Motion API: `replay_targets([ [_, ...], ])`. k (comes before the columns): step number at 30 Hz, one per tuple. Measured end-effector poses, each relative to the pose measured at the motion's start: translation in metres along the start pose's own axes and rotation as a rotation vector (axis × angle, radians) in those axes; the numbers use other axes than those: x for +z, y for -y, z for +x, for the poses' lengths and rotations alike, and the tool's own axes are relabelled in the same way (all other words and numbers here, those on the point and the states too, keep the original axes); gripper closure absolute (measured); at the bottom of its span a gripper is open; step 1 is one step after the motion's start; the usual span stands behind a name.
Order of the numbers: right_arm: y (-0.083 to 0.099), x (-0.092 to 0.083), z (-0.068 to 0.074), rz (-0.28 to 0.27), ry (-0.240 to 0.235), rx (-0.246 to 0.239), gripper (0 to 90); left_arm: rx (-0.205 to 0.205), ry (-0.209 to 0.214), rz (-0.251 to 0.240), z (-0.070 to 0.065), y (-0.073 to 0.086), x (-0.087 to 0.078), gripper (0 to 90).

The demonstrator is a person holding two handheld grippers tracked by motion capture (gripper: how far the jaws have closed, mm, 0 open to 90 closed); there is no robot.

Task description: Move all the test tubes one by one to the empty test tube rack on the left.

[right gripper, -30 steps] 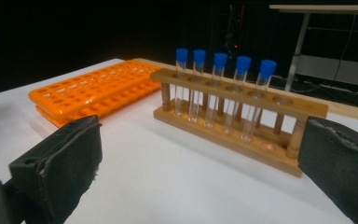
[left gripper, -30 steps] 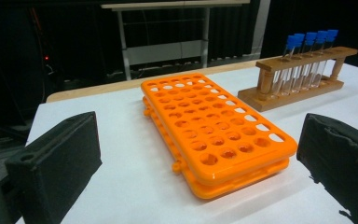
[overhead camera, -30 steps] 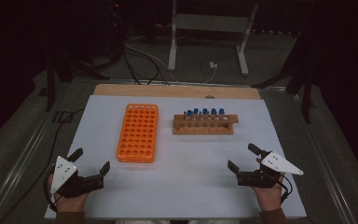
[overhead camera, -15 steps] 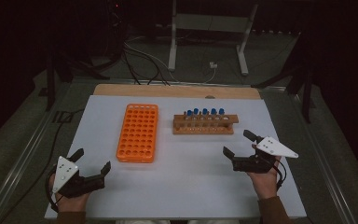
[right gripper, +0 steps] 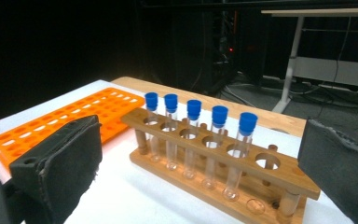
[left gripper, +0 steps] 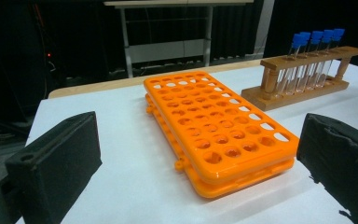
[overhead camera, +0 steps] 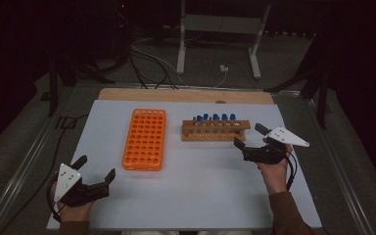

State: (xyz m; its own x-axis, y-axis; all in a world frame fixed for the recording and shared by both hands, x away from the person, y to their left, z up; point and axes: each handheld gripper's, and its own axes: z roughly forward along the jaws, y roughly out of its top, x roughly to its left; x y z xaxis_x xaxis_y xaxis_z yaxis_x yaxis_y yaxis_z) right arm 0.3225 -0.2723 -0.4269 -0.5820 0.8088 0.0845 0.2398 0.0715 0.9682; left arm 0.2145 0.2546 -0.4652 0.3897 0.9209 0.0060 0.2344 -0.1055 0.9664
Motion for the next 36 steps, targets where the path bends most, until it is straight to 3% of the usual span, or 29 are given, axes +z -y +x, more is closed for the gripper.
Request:
replay_targets([
  [12, -0.008, 0.018, -0.016, 0.026, 0.033, -0.006, 0.0, -0.003, -0.003, -0.001, 0.001, 0.0, 0.0, 0.5],
  [27, -0.001, 0.053, -0.032, 0.105, 0.07, 0.05, 0.7, -0.009, -0.01, -0.005, 0.002, 0.001, -0.001, 0.5],
  [32, 0.003, 0.066, -0.037, 0.14, 0.087, 0.057, 7.1, -0.009, -0.011, -0.005, 0.002, 0.001, -0.001, 0.5],
  [36, 0.009, 0.078, -0.04, 0.187, 0.11, 0.062, 21.1, -0.012, -0.012, -0.005, 0.003, 0.001, -0.001, 0.5],
])
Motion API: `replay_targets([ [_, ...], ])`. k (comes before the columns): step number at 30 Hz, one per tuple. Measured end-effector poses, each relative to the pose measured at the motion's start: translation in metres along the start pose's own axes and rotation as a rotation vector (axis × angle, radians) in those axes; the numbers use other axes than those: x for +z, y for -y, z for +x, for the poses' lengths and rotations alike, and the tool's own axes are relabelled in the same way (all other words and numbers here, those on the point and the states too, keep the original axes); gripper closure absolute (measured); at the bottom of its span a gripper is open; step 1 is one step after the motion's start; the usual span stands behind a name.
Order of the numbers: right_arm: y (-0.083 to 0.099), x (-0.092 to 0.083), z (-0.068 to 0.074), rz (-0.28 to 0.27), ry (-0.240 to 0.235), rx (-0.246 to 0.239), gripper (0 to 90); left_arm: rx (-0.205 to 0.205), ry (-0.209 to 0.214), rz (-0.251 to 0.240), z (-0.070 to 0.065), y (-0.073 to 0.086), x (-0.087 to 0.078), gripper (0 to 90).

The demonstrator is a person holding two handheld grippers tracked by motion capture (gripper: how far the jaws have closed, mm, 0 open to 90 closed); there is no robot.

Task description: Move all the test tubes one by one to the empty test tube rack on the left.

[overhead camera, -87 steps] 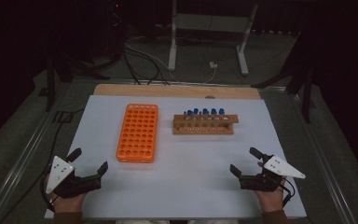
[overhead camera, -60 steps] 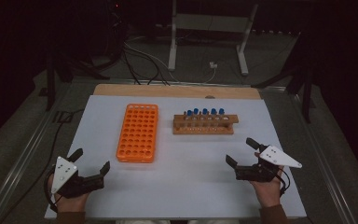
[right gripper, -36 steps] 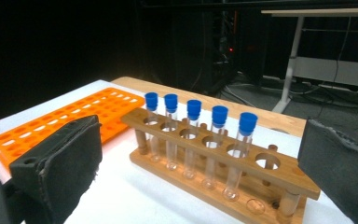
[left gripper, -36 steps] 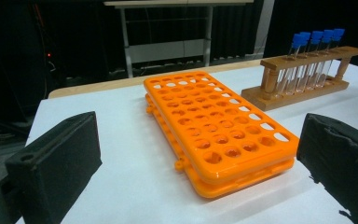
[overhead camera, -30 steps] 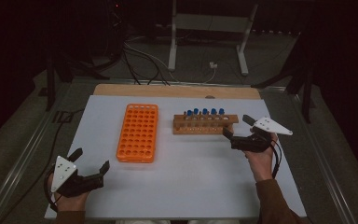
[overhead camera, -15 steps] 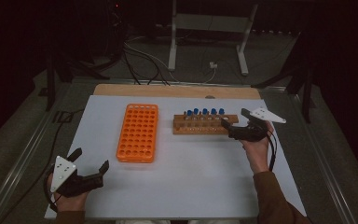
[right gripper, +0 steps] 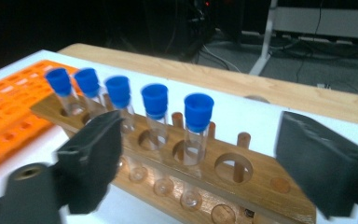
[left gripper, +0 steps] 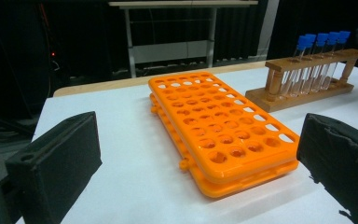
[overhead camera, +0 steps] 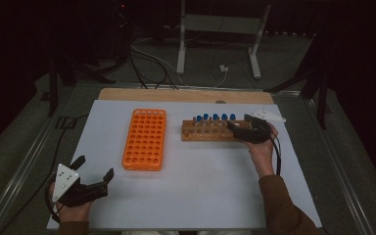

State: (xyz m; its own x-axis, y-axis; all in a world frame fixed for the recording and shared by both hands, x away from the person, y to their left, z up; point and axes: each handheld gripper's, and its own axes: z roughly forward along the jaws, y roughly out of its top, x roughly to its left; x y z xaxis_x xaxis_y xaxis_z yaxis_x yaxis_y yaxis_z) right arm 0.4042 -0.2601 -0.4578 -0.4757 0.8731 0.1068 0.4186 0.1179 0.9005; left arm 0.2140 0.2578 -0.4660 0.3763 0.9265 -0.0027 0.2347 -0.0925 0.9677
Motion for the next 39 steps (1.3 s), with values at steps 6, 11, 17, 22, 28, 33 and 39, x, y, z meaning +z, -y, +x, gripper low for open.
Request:
replay_targets([
  [6, 0.005, 0.008, -0.003, 0.006, 0.007, 0.027, 42.5, -0.004, 0.001, 0.002, 0.0, 0.0, 0.0, 0.5],
  [11, 0.005, 0.013, 0.002, 0.006, 0.026, -0.017, 61.7, -0.003, 0.002, 0.005, 0.001, 0.001, 0.001, 0.5],
  [17, 0.008, 0.021, 0.005, 0.016, 0.025, -0.028, 71.1, -0.004, 0.002, 0.004, 0.001, 0.001, 0.001, 0.5],
  [22, 0.008, 0.023, 0.008, 0.013, 0.029, -0.04, 74.0, -0.005, 0.002, 0.007, 0.001, 0.001, 0.001, 0.5],
  [28, 0.008, 0.024, 0.012, 0.015, 0.041, -0.055, 76.2, -0.004, 0.004, 0.008, 0.001, 0.001, 0.001, 0.5],
  [33, 0.008, 0.023, 0.012, 0.013, 0.051, -0.05, 76.7, -0.005, 0.004, 0.01, 0.001, 0.001, 0.001, 0.5],
  [39, 0.004, 0.018, 0.013, -0.022, 0.051, -0.045, 76.8, 0.0, 0.008, 0.017, 0.0, 0.001, 0.002, 0.5],
])
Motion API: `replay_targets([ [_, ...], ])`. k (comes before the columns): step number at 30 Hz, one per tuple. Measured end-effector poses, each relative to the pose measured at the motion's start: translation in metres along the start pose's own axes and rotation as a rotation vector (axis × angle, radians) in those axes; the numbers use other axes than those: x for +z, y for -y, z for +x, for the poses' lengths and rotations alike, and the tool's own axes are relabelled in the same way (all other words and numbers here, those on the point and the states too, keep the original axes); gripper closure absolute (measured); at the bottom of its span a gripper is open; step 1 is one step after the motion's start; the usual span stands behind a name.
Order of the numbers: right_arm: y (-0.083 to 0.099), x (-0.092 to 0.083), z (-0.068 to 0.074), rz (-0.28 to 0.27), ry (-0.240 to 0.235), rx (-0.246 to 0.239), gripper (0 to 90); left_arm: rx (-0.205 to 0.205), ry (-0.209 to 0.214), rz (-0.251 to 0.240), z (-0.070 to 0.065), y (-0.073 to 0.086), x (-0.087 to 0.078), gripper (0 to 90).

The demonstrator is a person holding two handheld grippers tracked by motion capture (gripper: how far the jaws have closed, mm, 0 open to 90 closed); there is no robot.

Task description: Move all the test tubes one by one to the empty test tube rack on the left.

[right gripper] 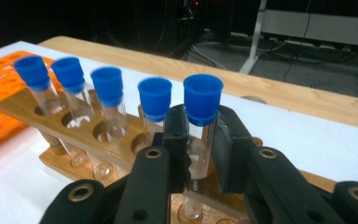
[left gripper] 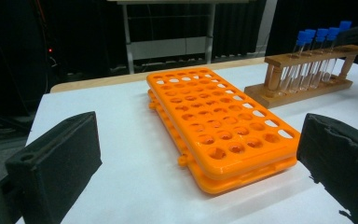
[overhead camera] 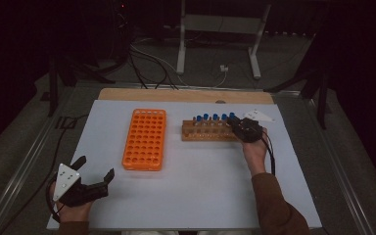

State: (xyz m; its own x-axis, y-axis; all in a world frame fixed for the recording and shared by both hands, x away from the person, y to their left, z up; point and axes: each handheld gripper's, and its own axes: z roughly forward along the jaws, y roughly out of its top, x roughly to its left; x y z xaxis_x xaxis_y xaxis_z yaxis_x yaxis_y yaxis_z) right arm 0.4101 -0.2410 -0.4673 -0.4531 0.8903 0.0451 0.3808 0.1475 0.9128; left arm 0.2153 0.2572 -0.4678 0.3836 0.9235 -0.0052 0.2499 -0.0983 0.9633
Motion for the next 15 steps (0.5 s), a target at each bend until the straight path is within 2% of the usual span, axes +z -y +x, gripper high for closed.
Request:
replay_targets([
  [10, -0.01, -0.011, -0.002, -0.028, 0.003, -0.007, 76.8, 0.0, 0.025, 0.007, -0.006, -0.003, 0.005, 0.4],
  [15, -0.015, -0.014, -0.001, -0.031, 0.003, -0.014, 76.8, 0.007, 0.035, 0.021, -0.011, -0.014, 0.014, 0.5],
])
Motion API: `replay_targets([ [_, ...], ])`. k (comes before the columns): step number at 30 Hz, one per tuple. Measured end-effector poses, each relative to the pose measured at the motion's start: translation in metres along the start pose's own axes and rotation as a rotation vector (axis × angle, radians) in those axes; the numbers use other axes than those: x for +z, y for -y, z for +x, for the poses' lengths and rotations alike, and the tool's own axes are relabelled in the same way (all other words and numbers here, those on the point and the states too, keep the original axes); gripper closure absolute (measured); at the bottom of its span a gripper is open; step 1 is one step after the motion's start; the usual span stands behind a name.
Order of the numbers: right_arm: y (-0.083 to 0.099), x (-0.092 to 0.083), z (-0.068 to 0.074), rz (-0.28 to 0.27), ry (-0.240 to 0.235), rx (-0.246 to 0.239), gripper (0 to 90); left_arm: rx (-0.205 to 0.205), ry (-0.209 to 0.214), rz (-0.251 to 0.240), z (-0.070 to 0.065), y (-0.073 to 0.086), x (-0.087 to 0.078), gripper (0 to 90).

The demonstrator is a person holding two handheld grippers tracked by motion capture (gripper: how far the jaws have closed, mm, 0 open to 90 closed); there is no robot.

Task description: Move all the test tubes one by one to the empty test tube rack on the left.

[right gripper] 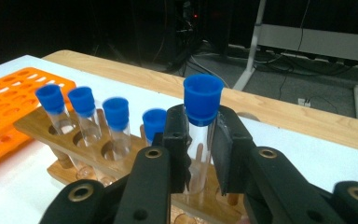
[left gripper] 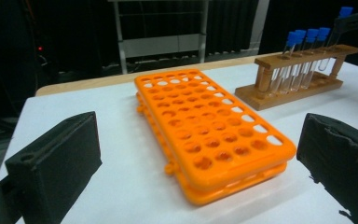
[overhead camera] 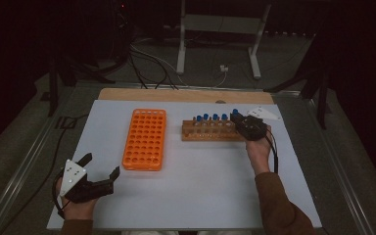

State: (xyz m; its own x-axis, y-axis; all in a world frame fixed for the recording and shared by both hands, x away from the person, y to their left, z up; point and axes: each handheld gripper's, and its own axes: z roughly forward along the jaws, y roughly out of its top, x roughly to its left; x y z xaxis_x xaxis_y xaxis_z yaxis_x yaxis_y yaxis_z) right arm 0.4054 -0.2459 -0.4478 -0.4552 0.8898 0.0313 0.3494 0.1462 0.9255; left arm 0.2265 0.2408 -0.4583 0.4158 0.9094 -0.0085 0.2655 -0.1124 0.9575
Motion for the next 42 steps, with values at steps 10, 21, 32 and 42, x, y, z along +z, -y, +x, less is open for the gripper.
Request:
replay_targets([
  [10, -0.027, -0.012, 0.006, -0.038, -0.012, -0.038, 76.8, -0.005, 0.079, -0.044, -0.005, -0.024, 0.013, 0.5],
  [21, -0.035, -0.026, 0.006, -0.048, -0.064, -0.046, 76.7, 0.007, 0.123, -0.101, -0.01, -0.052, 0.028, 0.5],
  [32, -0.032, -0.025, 0.013, -0.044, -0.167, 0.008, 76.7, -0.006, 0.203, -0.019, -0.027, -0.057, 0.059, 0.5],
  [42, -0.033, -0.026, 0.027, -0.032, -0.215, -0.013, 76.6, 0.0, 0.227, -0.005, -0.04, -0.057, 0.082, 0.5],
])
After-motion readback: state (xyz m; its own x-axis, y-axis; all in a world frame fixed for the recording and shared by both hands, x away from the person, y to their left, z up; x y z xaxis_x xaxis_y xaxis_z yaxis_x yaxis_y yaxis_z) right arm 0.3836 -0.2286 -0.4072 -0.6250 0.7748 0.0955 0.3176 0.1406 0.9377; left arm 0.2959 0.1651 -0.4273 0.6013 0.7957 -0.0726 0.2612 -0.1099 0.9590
